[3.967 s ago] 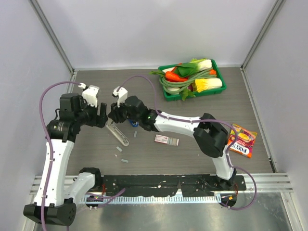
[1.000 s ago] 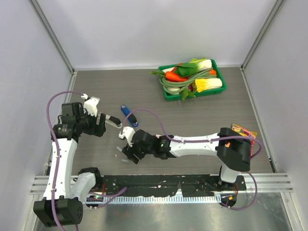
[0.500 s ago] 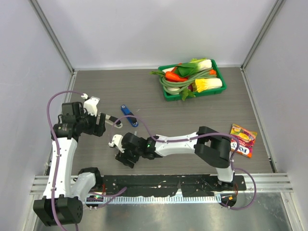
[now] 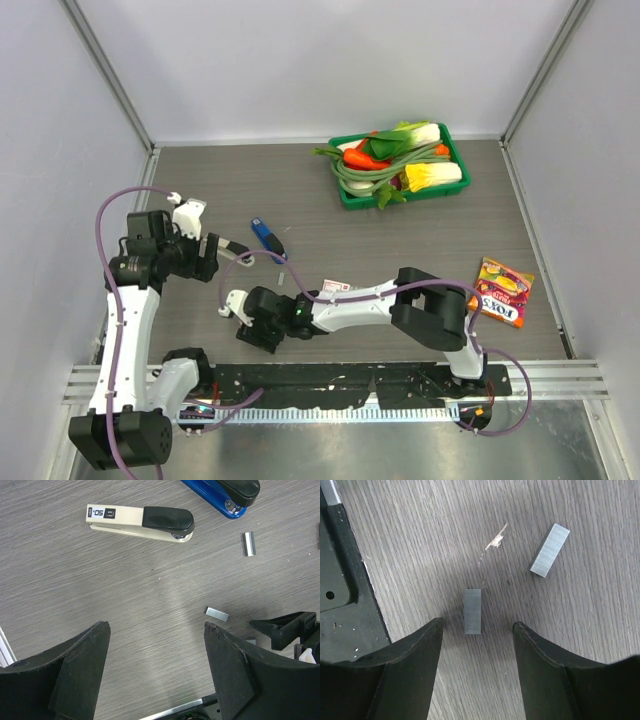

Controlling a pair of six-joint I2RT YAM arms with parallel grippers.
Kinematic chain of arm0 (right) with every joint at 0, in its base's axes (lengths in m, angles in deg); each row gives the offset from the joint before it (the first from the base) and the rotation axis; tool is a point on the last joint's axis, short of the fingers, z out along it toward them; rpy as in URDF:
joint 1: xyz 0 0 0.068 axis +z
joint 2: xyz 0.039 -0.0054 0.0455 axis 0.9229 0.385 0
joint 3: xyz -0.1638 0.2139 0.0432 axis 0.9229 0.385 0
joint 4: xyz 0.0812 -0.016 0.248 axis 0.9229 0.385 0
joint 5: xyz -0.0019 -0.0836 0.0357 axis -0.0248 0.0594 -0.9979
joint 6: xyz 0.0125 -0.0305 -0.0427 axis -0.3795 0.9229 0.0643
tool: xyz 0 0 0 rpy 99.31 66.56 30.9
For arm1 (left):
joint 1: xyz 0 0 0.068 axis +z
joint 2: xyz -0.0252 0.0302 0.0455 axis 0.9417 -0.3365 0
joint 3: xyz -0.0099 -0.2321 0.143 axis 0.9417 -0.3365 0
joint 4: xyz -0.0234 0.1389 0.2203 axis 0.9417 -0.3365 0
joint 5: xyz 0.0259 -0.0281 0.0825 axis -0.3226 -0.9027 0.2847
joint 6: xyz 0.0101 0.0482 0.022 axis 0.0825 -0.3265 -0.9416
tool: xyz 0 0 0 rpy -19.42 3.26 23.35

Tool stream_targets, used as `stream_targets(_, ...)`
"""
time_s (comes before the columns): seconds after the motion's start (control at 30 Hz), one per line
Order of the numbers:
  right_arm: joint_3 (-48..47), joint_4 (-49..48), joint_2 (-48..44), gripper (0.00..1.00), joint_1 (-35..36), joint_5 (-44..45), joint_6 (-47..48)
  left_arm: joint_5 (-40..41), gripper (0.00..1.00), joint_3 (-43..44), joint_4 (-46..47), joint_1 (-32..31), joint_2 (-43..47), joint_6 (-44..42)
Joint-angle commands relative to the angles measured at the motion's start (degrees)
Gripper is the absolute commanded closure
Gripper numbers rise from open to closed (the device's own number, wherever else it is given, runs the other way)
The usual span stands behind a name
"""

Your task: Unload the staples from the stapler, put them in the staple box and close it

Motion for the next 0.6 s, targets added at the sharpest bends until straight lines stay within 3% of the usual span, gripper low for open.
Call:
stream_targets(0.0, -2.1, -0.4, 0.1, 0.39, 0.7, 3.1, 0.9, 0.4, 0.2, 2.3, 0.0, 0.3, 0.6, -0.3)
stream_targets(0.23, -1.7, -1.0, 1.1, 0.55, 0.8, 3.6, 0.6, 0.7, 0.2, 3.0, -0.8, 0.4, 0.9, -0.1)
stream_targets(0.47, -2.0, -0.8, 1.4, 0.82, 0.9, 3.9, 0.5, 1.6, 0.2, 2.6, -1.1, 0.3, 1.6, -0.7)
stream_targets(0.57, -1.6, -0.5, 0.6, 0.86, 0.9, 4.4, 0.2, 1.7, 0.2, 2.5, -1.1, 0.4, 1.6, -0.5)
